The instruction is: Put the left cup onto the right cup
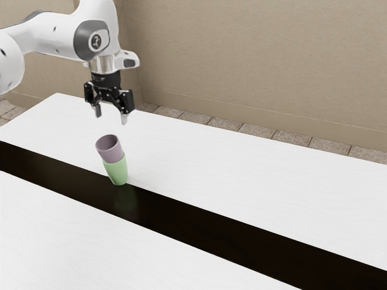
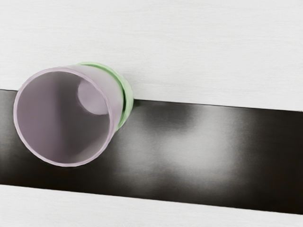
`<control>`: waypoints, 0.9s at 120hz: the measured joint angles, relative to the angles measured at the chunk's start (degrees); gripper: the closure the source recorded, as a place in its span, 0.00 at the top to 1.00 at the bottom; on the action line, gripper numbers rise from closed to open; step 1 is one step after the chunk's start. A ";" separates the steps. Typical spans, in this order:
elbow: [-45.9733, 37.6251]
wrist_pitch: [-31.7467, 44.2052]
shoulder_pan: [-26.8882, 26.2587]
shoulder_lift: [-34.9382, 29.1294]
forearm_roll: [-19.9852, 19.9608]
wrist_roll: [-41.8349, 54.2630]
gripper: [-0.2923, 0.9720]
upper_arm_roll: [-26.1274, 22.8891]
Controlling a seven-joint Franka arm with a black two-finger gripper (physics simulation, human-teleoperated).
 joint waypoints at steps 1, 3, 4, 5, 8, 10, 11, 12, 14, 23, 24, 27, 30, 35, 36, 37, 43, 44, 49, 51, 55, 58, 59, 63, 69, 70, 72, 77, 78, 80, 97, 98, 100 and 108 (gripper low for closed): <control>-0.18 0.00 -0.06 -0.22 0.00 0.00 0.76 0.00; -0.52 -0.01 -0.19 -0.64 0.00 0.01 0.76 0.00; -0.69 -0.02 -0.26 -0.86 0.00 0.01 0.76 0.00; -0.84 -0.03 -0.33 -1.06 0.00 0.01 0.76 0.00; -1.36 -0.04 -0.55 -1.79 0.00 0.02 0.76 0.00; -1.69 -0.05 -0.68 -2.22 0.00 0.03 0.76 0.00; -1.85 -0.05 -0.74 -2.43 0.00 0.03 0.76 0.00; -2.04 -0.06 -0.79 -2.66 0.00 0.03 0.76 0.00; -2.39 -0.06 -0.91 -3.10 -0.01 0.04 0.76 0.00; -3.94 -0.14 -1.47 -4.96 0.00 0.05 0.76 0.04; -4.14 -0.15 -1.52 -5.18 0.00 0.05 0.76 0.05; -4.68 -0.18 -1.70 -5.80 0.00 0.05 0.77 0.08; -5.12 -0.22 -1.94 -6.34 0.00 0.05 0.77 0.17; -5.67 -0.32 -2.49 -7.09 0.00 0.05 0.77 0.40; -5.75 -0.35 -2.59 -7.21 0.00 0.05 0.77 0.44; -5.81 -0.37 -2.69 -7.32 0.00 0.05 0.77 0.46; -6.32 -0.56 -3.27 -8.08 0.00 0.01 0.77 0.60; -6.42 -0.58 -3.36 -8.22 0.00 0.00 0.77 0.61; -6.88 -0.69 -3.84 -8.91 0.00 -0.03 0.77 0.67; -7.05 -0.74 -4.02 -9.15 0.00 -0.05 0.77 0.68; -7.29 -0.82 -4.45 -9.62 0.00 -0.08 0.77 0.76; -7.48 -0.88 -4.80 -9.98 0.00 -0.10 0.77 0.84; -7.55 -0.89 -4.90 -10.08 0.00 -0.11 0.77 0.86; -7.77 -0.96 -5.28 -10.44 0.00 -0.14 0.77 0.91; -7.96 -1.05 -5.74 -10.82 0.00 -0.19 0.77 0.95; -7.99 -1.07 -5.81 -10.88 0.00 -0.20 0.77 0.95; -8.03 -1.11 -5.93 -10.99 0.00 -0.23 0.77 0.95; -8.09 -1.23 -6.20 -11.24 0.00 -0.31 0.77 0.96; -8.10 -1.26 -6.25 -11.28 0.00 -0.34 0.77 0.96; -8.11 -1.30 -6.34 -11.36 0.00 -0.38 0.77 0.97; -8.19 -1.59 -6.90 -11.62 0.03 -0.69 0.77 1.01; -8.20 -1.60 -6.93 -11.64 0.03 -0.71 0.77 1.02; -8.22 -1.62 -6.98 -11.67 0.04 -0.74 0.77 1.03; -8.23 -1.74 -7.13 -11.72 0.07 -0.86 0.77 1.10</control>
